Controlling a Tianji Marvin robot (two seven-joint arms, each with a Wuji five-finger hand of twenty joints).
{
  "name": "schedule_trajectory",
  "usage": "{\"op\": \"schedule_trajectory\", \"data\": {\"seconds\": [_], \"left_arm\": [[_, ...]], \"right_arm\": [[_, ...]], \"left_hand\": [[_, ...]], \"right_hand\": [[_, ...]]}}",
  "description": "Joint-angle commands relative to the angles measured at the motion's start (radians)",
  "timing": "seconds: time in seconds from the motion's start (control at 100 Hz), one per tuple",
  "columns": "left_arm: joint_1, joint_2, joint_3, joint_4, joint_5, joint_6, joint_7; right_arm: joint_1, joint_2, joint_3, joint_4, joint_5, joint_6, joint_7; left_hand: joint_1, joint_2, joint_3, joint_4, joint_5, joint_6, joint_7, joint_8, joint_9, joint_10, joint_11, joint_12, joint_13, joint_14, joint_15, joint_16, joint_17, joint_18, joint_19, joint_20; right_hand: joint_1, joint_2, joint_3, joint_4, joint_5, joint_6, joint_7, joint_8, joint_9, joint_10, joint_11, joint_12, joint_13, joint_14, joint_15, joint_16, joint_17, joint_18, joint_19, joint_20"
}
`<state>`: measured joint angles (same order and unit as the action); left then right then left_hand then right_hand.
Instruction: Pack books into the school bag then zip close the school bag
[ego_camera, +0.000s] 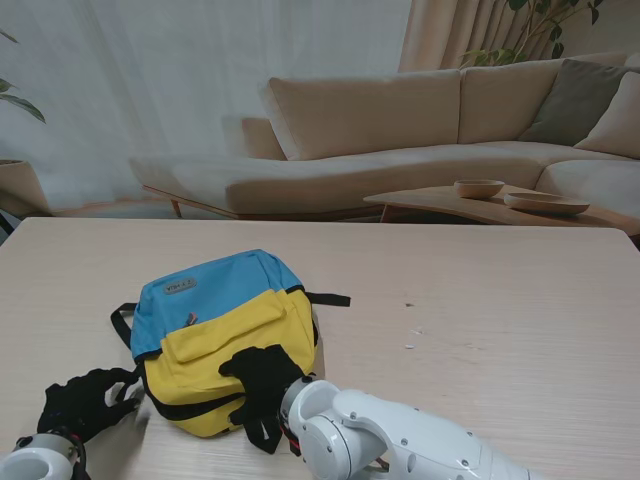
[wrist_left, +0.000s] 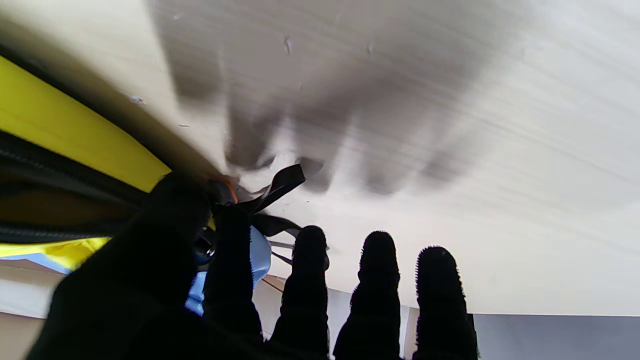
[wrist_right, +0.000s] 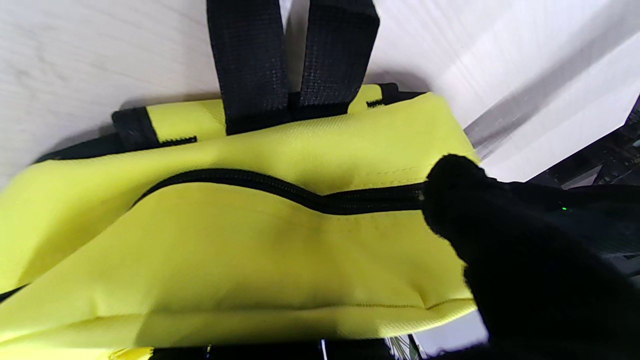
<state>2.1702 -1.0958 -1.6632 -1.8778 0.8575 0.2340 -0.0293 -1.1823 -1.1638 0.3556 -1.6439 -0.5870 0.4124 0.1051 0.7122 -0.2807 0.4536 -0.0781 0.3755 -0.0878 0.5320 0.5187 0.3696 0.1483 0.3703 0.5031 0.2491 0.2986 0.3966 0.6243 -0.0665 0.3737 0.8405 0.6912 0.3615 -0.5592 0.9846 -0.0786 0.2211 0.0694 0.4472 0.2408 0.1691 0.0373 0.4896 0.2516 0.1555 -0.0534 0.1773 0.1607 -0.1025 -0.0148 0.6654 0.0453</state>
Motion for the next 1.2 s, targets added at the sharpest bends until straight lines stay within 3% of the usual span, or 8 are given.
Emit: {"op": "schedule_trajectory", "data": {"seconds": [0.0,0.25,0.42,0.64,0.75,0.86,1.0,1.19], "left_arm": [[-0.003,-0.005,0.006,0.006,-0.003,0.011,-0.016],[-0.031,-0.006,0.029,0.023,0.001,0.043,0.002],[-0.026,-0.009,0.034,0.011,-0.007,0.056,0.015],[-0.005,-0.015,0.030,-0.011,-0.007,0.063,0.042],[-0.006,-0.017,0.034,-0.007,-0.006,0.079,0.058],[-0.017,-0.019,0.045,0.008,-0.002,0.100,0.074],[-0.030,-0.018,0.055,0.023,-0.002,0.127,0.066],[-0.050,-0.014,0.069,0.045,0.011,0.152,0.055]], "right_arm": [[-0.022,0.001,-0.010,0.011,0.002,-0.007,0.023],[-0.026,0.002,-0.009,0.008,0.005,-0.009,0.023],[-0.028,0.004,-0.010,0.005,0.002,-0.010,0.024],[-0.028,0.005,-0.011,-0.001,0.000,-0.008,0.027],[-0.030,0.006,-0.010,-0.004,-0.001,-0.008,0.027],[-0.032,0.007,-0.010,-0.006,-0.001,-0.008,0.028],[-0.033,0.008,-0.011,-0.007,-0.001,-0.007,0.029],[-0.034,0.008,-0.010,-0.006,0.002,-0.007,0.029]], "left_hand": [[-0.002,0.000,0.043,0.026,0.024,-0.032,-0.014,-0.022,-0.034,-0.011,-0.009,0.012,-0.035,-0.021,0.002,0.012,-0.028,-0.028,-0.008,0.022],[-0.002,0.002,0.049,0.022,0.031,-0.004,0.033,0.005,-0.072,-0.016,0.002,0.025,-0.065,-0.035,0.004,0.022,-0.033,-0.040,-0.010,0.031],[0.002,0.005,0.036,0.024,-0.119,0.048,0.169,0.132,-0.107,-0.031,0.024,0.041,-0.077,-0.042,0.012,0.029,-0.031,-0.047,-0.025,0.033],[0.016,0.012,0.014,0.027,-0.263,-0.026,0.309,0.307,-0.119,-0.055,0.051,0.060,-0.081,-0.041,0.014,0.031,-0.031,-0.052,-0.029,0.035],[0.029,0.016,-0.005,0.030,-0.259,-0.069,0.126,0.287,-0.138,-0.068,0.065,0.073,-0.085,-0.043,0.017,0.036,-0.030,-0.060,-0.031,0.041],[0.034,0.013,-0.005,0.032,-0.258,-0.053,-0.148,0.213,-0.140,-0.064,0.062,0.071,-0.090,-0.040,0.016,0.036,-0.030,-0.062,-0.034,0.048],[0.038,0.006,0.019,0.027,-0.217,-0.038,-0.026,0.080,-0.139,-0.048,0.032,0.045,-0.099,-0.040,0.012,0.034,-0.030,-0.062,-0.033,0.054],[0.052,-0.005,0.047,0.025,-0.054,0.004,-0.020,-0.039,-0.150,-0.029,0.000,0.021,-0.110,-0.048,0.013,0.033,-0.028,-0.071,-0.033,0.055]], "right_hand": [[-0.011,-0.003,0.024,0.024,0.019,-0.007,0.013,-0.016,0.026,0.010,0.035,0.020,0.035,0.006,0.026,0.017,0.089,0.049,0.083,0.055],[-0.012,-0.001,0.030,0.025,0.019,-0.006,0.014,-0.017,0.025,0.011,0.037,0.021,0.034,0.007,0.027,0.018,0.089,0.049,0.088,0.060],[-0.013,0.000,0.032,0.026,0.021,-0.008,0.016,-0.017,0.027,0.011,0.039,0.022,0.035,0.007,0.029,0.018,0.091,0.049,0.092,0.064],[-0.013,0.001,0.035,0.027,0.021,-0.007,0.018,-0.016,0.027,0.012,0.040,0.022,0.037,0.007,0.030,0.019,0.093,0.049,0.098,0.069],[-0.012,0.002,0.037,0.028,0.023,-0.008,0.019,-0.016,0.027,0.011,0.040,0.022,0.036,0.008,0.030,0.019,0.094,0.048,0.099,0.071],[-0.013,0.003,0.039,0.028,0.024,-0.007,0.020,-0.015,0.028,0.011,0.040,0.022,0.035,0.008,0.030,0.019,0.094,0.047,0.101,0.073],[-0.013,0.002,0.042,0.029,0.024,-0.008,0.020,-0.015,0.028,0.012,0.041,0.022,0.037,0.009,0.031,0.020,0.096,0.047,0.104,0.075],[-0.013,0.005,0.046,0.030,0.026,-0.007,0.022,-0.014,0.028,0.012,0.043,0.023,0.036,0.009,0.033,0.021,0.097,0.045,0.107,0.079]]}}
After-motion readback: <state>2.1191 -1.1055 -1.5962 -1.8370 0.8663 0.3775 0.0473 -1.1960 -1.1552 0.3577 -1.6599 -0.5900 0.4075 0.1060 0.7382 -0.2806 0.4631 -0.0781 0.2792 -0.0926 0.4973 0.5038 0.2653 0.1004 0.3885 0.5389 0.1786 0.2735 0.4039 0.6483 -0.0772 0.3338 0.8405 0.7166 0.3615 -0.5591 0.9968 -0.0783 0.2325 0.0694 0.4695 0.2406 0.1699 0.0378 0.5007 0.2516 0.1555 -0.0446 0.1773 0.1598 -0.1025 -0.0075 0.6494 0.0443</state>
